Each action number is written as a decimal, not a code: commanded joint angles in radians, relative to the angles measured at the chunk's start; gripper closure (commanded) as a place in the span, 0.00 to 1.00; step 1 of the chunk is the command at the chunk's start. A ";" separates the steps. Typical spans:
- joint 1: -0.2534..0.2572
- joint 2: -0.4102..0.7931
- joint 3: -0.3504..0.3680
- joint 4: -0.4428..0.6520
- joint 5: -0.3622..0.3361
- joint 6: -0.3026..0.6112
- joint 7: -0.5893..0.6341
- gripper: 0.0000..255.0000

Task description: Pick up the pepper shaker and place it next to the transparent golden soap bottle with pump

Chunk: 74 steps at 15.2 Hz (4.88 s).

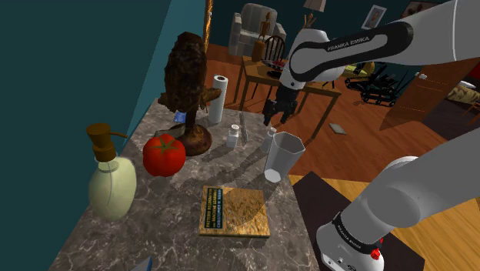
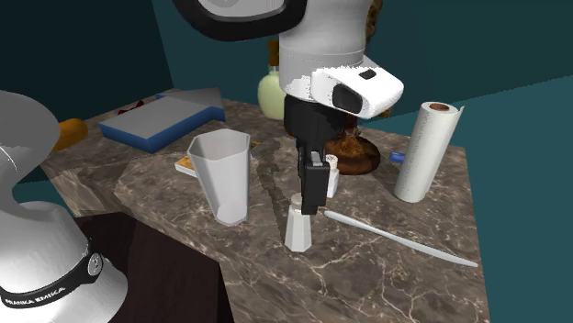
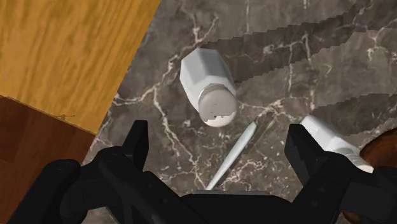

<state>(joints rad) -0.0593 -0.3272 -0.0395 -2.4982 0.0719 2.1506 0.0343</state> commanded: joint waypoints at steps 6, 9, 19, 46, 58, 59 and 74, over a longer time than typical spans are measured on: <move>0.004 0.063 0.001 -0.047 0.010 0.110 -0.004 0.00; 0.004 0.063 0.001 -0.047 0.010 0.110 -0.004 0.00; 0.004 0.063 0.001 -0.047 0.010 0.109 -0.004 1.00; -0.001 -0.069 0.004 0.158 -0.008 -0.226 0.025 1.00; -0.001 -0.085 0.005 0.306 -0.012 -0.390 0.036 1.00; -0.001 -0.085 0.004 0.319 -0.012 -0.403 0.037 1.00; 0.000 -0.057 0.003 0.547 -0.012 -0.603 0.049 1.00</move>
<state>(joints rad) -0.0599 -0.3903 -0.0366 -1.9712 0.0592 1.5621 0.0815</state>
